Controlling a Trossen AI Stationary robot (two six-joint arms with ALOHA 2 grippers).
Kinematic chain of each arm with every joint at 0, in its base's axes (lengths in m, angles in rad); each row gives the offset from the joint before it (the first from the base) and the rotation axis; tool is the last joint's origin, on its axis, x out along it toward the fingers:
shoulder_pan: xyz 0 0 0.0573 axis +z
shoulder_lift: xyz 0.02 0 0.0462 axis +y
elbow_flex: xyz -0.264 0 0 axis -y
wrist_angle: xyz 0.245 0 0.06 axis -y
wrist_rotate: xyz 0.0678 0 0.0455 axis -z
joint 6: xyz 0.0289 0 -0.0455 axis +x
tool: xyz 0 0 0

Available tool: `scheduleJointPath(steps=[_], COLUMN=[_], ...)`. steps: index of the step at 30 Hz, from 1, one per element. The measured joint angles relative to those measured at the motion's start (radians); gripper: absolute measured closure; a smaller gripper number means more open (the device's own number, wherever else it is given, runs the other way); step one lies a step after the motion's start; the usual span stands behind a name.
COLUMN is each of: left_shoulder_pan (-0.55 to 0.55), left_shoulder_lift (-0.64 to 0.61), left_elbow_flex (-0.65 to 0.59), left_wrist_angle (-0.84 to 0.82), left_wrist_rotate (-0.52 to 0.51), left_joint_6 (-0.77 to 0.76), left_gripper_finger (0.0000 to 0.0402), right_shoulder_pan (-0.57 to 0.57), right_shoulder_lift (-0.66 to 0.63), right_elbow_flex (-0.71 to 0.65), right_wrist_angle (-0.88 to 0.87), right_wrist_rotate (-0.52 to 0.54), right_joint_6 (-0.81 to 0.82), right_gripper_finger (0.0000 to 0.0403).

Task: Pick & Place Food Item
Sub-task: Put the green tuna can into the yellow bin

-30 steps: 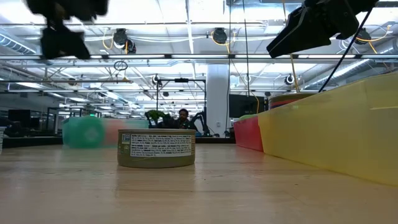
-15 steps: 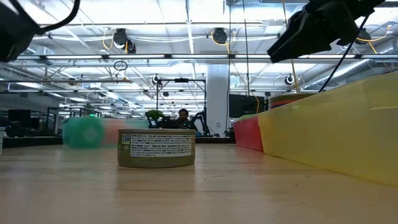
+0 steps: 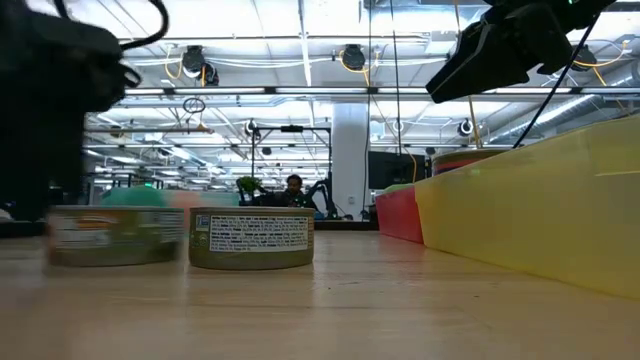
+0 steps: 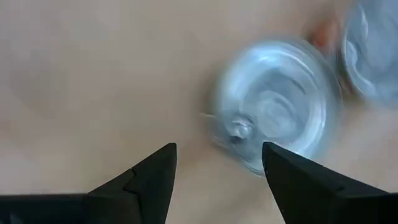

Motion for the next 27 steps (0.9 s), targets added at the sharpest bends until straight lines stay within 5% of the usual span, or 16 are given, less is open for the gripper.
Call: scheduleJointPath(steps=[5, 9, 13, 18, 27], left_shoulder_pan=[0.107, 0.164, 0.18, 0.181, 0.18], left_shoulder_lift=[-0.003, -0.022, -0.022, -0.022, 0.049], left_elbow_flex=[0.003, 0.011, 0.061, 0.094, 0.086], left_wrist_angle=[-0.039, 0.006, 0.019, 0.014, -0.058], left_wrist_rotate=[-0.092, 0.021, 0.109, 0.138, 0.228], left_joint_6=[0.263, 0.51, 0.67, 0.719, 0.589], left_gripper_finger=[0.0158, 0.0171, 0.0243, 0.0377, 0.0397], right_shoulder_pan=[0.0, 0.0, 0.0, -0.001, -0.001], right_shoulder_lift=[0.0, 0.0, 0.0, 0.0, 0.0], right_elbow_flex=[0.0, 0.0, 0.0, 0.0, -0.006], right_wrist_angle=[0.001, 0.001, 0.0, 0.001, 0.006], right_wrist_rotate=[0.001, 0.001, 0.001, 0.002, 0.002], right_joint_6=[0.0, 0.004, 0.009, 0.003, 0.0], right_gripper_finger=[0.0094, 0.0094, 0.0094, 0.0094, 0.0094])
